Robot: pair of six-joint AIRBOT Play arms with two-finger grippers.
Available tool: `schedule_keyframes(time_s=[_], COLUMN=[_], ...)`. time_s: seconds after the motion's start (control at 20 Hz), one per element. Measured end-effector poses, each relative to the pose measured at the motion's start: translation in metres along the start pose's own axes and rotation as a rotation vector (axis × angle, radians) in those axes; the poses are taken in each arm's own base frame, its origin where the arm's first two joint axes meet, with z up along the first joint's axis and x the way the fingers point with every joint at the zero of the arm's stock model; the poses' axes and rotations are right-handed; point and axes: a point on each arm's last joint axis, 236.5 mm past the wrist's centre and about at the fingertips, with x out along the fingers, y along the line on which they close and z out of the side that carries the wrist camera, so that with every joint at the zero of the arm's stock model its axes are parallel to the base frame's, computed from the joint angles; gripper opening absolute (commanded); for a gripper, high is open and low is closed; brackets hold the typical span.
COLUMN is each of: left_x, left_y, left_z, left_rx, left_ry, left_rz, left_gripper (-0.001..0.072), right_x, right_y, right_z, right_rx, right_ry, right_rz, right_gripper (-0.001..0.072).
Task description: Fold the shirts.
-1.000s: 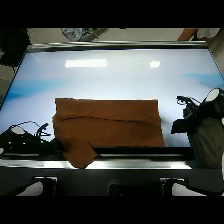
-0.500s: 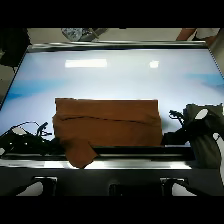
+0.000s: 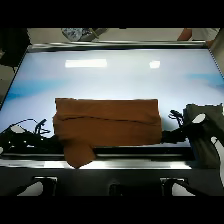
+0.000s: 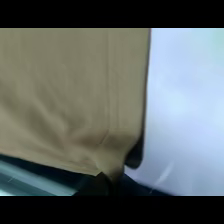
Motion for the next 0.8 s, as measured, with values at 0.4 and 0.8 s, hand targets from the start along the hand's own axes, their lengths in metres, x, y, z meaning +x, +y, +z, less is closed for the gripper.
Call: schedule_keyframes(time_s=[0.4,0.8], left_x=[-0.101,-0.112], left_y=[-0.060,-0.088], left_z=[0.084,0.198], left_rx=[0.190,0.221], left_ry=[-0.308,-0.312], left_rz=[-0.016,-0.043], left_gripper=[0.0033,0.0034], right_x=[-0.074,-0.073], right_y=[0.024,0.028], right_z=[0.074,0.193], right_rx=[-0.199,-0.258], right_ry=[-0.207,-0.293], right_rz=[-0.047,-0.136], right_gripper=[0.0037,0.0039])
